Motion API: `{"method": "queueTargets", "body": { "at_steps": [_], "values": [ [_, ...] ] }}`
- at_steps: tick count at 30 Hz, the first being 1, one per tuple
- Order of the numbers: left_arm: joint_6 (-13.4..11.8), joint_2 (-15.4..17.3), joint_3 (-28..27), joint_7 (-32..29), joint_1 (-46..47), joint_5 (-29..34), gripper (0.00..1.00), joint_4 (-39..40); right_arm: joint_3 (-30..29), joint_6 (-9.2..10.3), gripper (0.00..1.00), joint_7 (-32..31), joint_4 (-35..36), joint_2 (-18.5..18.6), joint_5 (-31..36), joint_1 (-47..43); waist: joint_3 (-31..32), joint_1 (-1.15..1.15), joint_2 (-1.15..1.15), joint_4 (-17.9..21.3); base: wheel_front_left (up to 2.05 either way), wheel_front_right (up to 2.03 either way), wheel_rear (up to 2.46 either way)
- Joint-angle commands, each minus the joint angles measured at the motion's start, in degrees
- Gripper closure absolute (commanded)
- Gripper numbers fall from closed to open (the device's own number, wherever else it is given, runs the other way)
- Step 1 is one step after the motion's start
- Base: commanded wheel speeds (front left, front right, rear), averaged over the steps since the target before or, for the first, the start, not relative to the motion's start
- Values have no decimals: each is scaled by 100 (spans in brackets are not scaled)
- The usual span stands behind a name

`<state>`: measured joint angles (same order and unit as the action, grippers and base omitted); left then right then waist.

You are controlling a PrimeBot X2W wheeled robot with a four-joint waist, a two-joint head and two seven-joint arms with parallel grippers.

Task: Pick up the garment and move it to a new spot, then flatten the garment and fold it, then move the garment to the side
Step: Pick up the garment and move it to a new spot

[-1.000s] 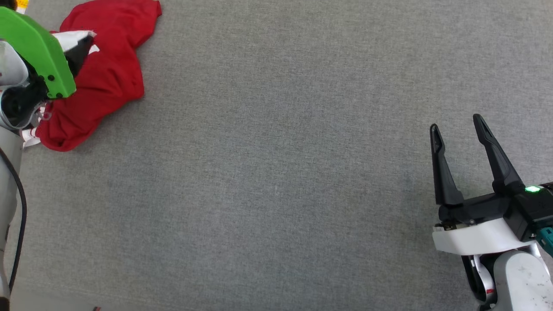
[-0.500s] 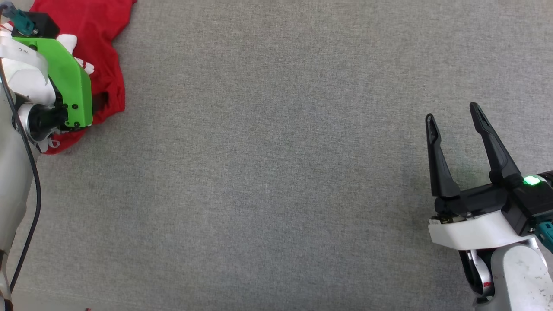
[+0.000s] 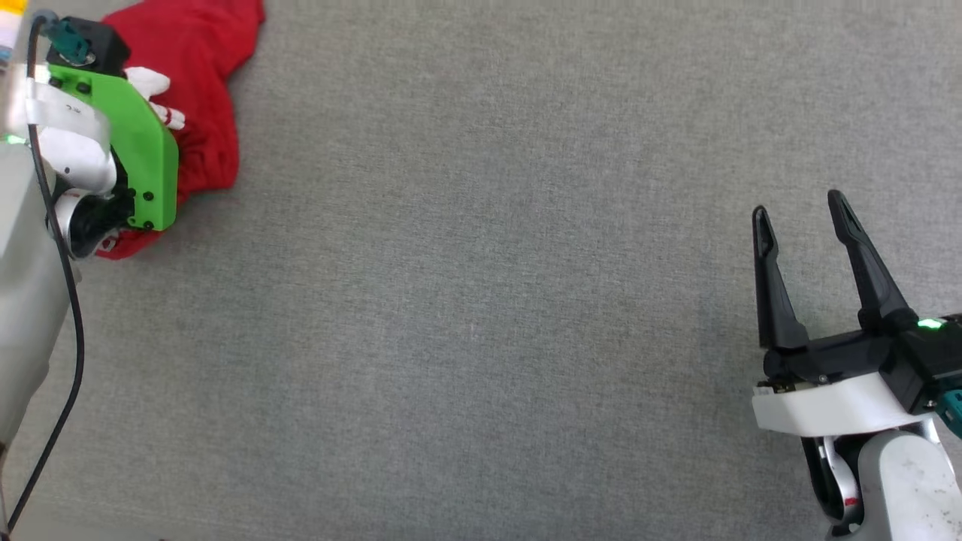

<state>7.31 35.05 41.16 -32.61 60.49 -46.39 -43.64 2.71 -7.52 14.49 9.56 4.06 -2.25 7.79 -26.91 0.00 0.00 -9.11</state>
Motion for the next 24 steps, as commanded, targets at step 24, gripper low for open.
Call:
{"method": "queueTargets", "body": {
  "at_steps": [24],
  "values": [
    [17,-155,2060,1946,1000,639,100,2317,-184,3,0,51,-109,-117,-593,-513,1342,0,0,629,0,0,0]
  ]
}}
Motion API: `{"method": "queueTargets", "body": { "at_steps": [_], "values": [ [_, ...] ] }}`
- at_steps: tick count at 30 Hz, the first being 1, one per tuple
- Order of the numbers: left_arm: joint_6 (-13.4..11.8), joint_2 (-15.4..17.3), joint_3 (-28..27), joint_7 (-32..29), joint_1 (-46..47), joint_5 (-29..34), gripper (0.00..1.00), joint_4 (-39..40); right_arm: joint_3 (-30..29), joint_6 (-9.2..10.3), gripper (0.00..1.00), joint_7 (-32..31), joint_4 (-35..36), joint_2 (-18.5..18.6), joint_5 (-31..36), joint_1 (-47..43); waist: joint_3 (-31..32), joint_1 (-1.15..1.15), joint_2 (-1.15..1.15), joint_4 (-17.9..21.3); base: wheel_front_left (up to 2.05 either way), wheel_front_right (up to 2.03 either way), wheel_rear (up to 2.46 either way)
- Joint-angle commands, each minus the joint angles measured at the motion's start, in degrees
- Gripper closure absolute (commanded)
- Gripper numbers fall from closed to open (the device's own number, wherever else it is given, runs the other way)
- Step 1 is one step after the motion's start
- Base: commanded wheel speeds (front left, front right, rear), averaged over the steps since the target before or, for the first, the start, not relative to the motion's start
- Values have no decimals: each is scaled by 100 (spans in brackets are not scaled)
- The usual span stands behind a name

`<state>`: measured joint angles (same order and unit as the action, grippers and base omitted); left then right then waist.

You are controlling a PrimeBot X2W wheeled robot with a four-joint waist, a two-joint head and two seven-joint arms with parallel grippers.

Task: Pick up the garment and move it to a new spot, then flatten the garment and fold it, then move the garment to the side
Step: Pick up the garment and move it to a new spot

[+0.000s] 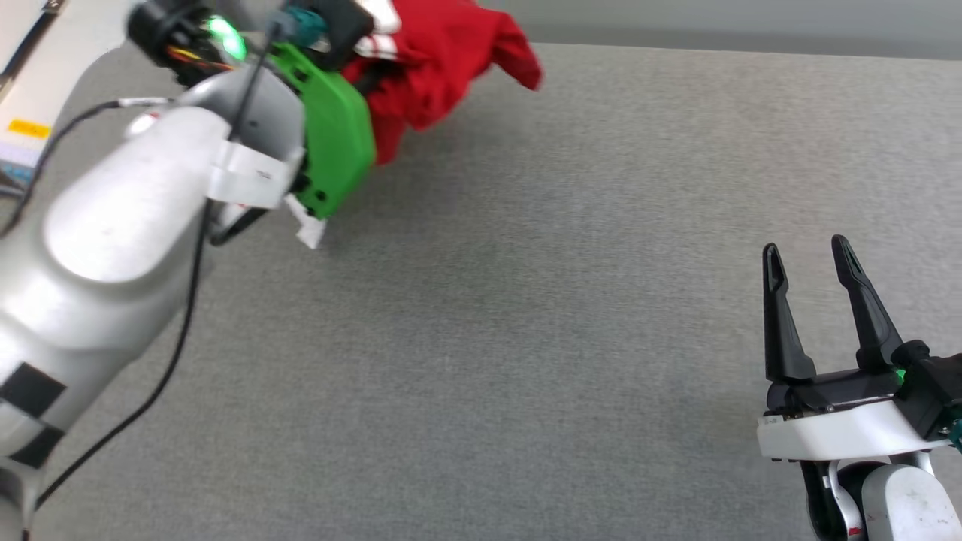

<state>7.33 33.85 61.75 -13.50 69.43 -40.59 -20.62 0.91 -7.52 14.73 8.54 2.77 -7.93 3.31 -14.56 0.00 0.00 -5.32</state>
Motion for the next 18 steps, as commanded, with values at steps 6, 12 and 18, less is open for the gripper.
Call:
{"method": "queueTargets", "body": {
  "at_steps": [6,12,18],
  "values": [
    [15,-686,469,369,62,111,100,60,-26,3,0,27,-29,11,-135,-39,71,0,0,696,0,0,0],
    [15,-1542,1031,639,-164,149,100,-330,-36,3,0,27,-62,11,-246,-21,-46,0,0,1086,0,0,0],
    [15,-2343,1156,430,-907,597,100,-514,-84,3,0,27,-84,11,-331,-4,-218,0,0,1319,0,0,0]
  ]
}}
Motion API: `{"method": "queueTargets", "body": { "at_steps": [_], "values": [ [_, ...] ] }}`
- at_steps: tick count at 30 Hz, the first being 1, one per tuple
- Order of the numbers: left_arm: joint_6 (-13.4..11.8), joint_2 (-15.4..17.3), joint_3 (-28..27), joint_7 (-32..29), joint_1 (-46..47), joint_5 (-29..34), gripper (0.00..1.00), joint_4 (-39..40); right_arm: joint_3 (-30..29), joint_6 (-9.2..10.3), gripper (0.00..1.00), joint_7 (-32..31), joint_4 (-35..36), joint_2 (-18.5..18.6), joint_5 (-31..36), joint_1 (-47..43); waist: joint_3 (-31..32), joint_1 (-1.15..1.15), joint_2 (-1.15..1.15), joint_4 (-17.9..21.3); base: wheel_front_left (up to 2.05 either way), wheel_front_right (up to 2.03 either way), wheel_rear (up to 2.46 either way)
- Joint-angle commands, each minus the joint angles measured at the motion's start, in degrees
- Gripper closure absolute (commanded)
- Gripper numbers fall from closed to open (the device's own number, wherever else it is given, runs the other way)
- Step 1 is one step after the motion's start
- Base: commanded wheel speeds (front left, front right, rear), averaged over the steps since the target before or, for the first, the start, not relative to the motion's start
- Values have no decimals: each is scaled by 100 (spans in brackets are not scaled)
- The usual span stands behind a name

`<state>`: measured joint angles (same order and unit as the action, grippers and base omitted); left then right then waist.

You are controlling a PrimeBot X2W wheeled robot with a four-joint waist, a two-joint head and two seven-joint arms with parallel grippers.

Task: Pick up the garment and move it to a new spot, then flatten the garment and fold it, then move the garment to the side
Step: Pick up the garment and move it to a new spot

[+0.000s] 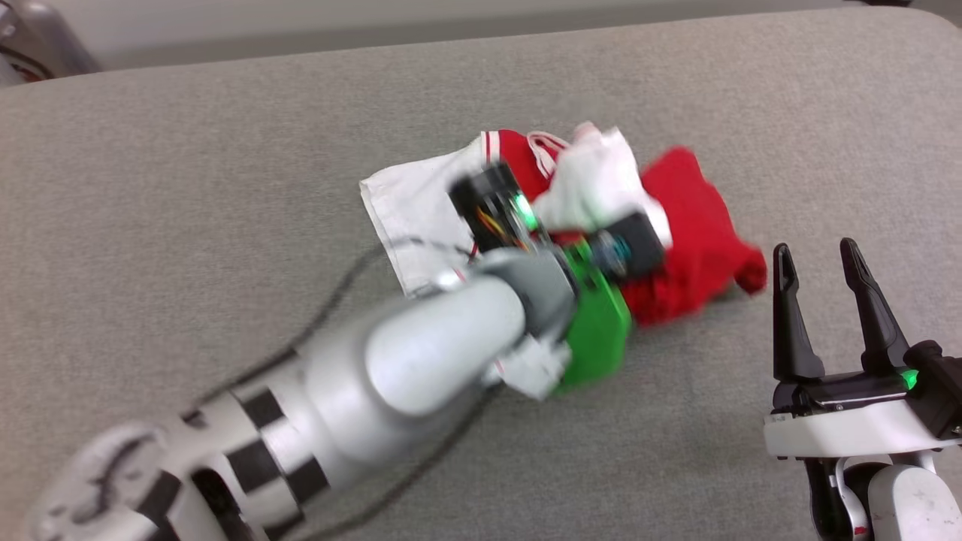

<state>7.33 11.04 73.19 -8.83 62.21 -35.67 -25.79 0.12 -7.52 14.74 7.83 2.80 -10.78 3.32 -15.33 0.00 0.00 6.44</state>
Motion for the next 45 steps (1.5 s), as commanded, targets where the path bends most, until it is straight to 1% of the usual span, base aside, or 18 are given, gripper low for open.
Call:
{"method": "queueTargets", "body": {
  "at_steps": [1,4,6,10,13,14,15,16,21,24,27,30,31,34,39,42,44,45],
  "values": [
    [15,-145,13,-108,-335,222,100,17,-13,3,0,26,-16,9,-57,5,-173,0,0,164,0,0,0],
    [15,-359,15,-296,-839,533,100,59,-48,3,0,26,-24,9,-89,34,-270,0,0,194,0,0,0],
    [15,-437,15,-422,-1137,707,100,83,-35,3,0,26,-39,8,-86,59,-317,0,0,205,0,0,0],
    [15,-503,16,-633,-1546,973,100,80,-15,3,0,26,-71,8,-74,106,-368,0,0,206,0,0,0],
    [15,-533,16,-621,-1660,1097,100,10,-50,3,0,26,-93,8,-74,118,-353,0,0,155,0,0,0],
    [15,-546,16,-539,-1644,1165,66,-26,-68,3,0,26,-106,8,-71,111,-324,0,0,123,0,0,0],
    [15,-560,16,-422,-1611,1203,5,-66,-80,3,0,26,-116,8,-69,101,-296,0,0,95,0,0,0],
    [15,-585,16,-212,-1560,1203,0,-123,-98,3,0,26,-130,8,-64,81,-246,0,0,56,0,0,0],
    [15,-718,16,724,-1290,1038,0,-364,-214,3,0,26,-187,8,-68,-75,69,0,0,-174,0,0,0],
    [11,-758,-38,1152,-1195,941,0,-421,-264,3,0,26,-201,8,-72,-178,258,0,0,-317,0,0,0],
    [-112,-772,-187,1473,-1204,879,0,-415,-304,3,0,26,-212,8,-72,-276,447,0,0,-454,0,0,0],
    [-387,-679,-405,1787,-1265,847,0,-371,-338,3,0,26,-221,8,-66,-371,631,0,0,-596,0,0,0],
    [-616,-546,-601,1978,-1340,803,0,-304,-337,3,0,26,-232,8,-60,-433,731,0,0,-663,0,0,0],
    [-966,-275,-938,2188,-1544,698,0,-179,-370,3,0,26,-226,8,-91,-534,868,0,0,-771,0,0,0],
    [-1632,138,-1572,2357,-2000,601,0,71,-347,3,0,26,-220,8,-24,-684,1048,0,0,-895,0,0,0],
    [-2027,390,-2010,2377,-2348,672,0,375,-326,3,0,26,-193,8,48,-738,1113,0,0,-940,0,0,0],
    [-2293,567,-2478,2379,-2719,738,0,733,-276,3,0,26,-176,8,135,-761,1151,0,0,-953,0,0,0],
    [-2385,639,-2664,2380,-2890,780,0,868,-265,3,0,26,-173,8,165,-769,1176,0,0,-959,0,0,0]
  ]
}}
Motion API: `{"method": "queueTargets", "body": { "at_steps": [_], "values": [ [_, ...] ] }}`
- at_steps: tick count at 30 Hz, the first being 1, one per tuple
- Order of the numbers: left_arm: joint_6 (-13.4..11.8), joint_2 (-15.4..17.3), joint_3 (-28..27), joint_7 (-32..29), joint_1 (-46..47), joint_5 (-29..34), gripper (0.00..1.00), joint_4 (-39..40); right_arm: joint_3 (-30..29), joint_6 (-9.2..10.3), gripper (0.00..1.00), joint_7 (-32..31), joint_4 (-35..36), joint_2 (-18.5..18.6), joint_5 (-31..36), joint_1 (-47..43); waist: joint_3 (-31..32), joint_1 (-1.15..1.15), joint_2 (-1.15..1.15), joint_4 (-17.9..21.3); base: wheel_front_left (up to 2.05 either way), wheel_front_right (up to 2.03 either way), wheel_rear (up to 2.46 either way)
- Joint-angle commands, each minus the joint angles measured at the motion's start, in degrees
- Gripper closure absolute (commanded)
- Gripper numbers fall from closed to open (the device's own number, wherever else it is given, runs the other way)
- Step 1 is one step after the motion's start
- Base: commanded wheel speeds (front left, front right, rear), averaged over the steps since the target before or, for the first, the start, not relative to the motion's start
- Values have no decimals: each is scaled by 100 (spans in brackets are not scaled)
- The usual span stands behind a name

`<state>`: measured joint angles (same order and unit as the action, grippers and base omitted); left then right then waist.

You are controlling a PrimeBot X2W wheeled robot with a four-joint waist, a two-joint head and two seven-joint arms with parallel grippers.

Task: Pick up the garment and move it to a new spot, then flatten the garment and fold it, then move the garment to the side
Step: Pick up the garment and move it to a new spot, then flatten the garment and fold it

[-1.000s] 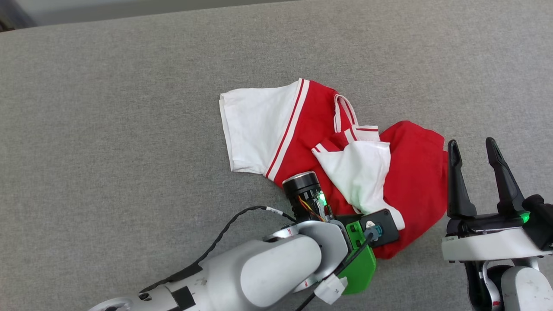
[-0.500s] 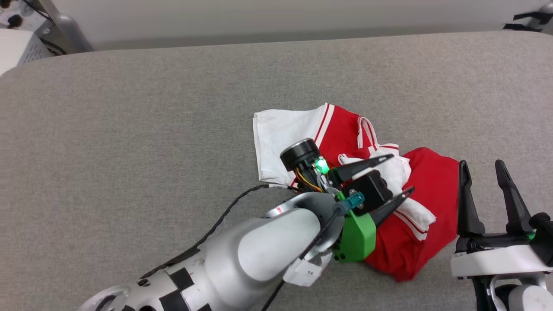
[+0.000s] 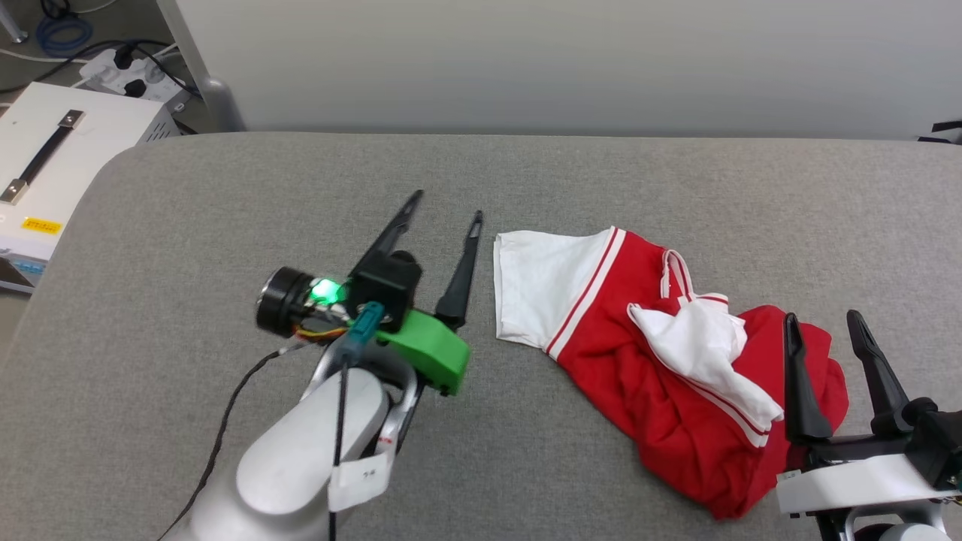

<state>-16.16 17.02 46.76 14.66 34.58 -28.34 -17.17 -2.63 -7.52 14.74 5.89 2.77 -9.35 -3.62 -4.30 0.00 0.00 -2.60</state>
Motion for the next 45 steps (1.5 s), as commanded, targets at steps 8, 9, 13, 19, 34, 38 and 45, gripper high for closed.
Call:
{"method": "queueTargets", "body": {
  "at_steps": [8,9,13,19,34,38,45],
  "values": [
    [-431,369,-1674,33,-1765,526,0,1049,-33,3,0,26,130,10,217,-156,193,0,0,-94,0,0,0],
    [-397,356,-1853,33,-1970,602,0,1140,-34,3,0,26,129,10,232,-171,208,0,0,-98,0,0,0],
    [-194,211,-2402,33,-2631,858,0,1345,-12,3,0,26,85,10,314,-236,268,0,0,-98,0,0,0],
    [184,-170,-3027,33,-3341,1213,0,1473,70,3,0,26,-14,10,444,-366,379,0,0,-80,0,0,0],
    [986,-918,-4109,33,-4086,2032,0,1509,192,3,0,26,-326,10,576,-693,612,0,0,-55,0,0,0],
    [1118,-1021,-4242,33,-4149,2155,0,1466,199,3,0,26,-396,10,600,-726,644,0,0,-45,0,0,0],
    [1300,-1136,-4397,34,-4175,2325,0,1407,198,3,0,26,-471,10,611,-719,641,0,0,-55,0,0,0]
  ]
}}
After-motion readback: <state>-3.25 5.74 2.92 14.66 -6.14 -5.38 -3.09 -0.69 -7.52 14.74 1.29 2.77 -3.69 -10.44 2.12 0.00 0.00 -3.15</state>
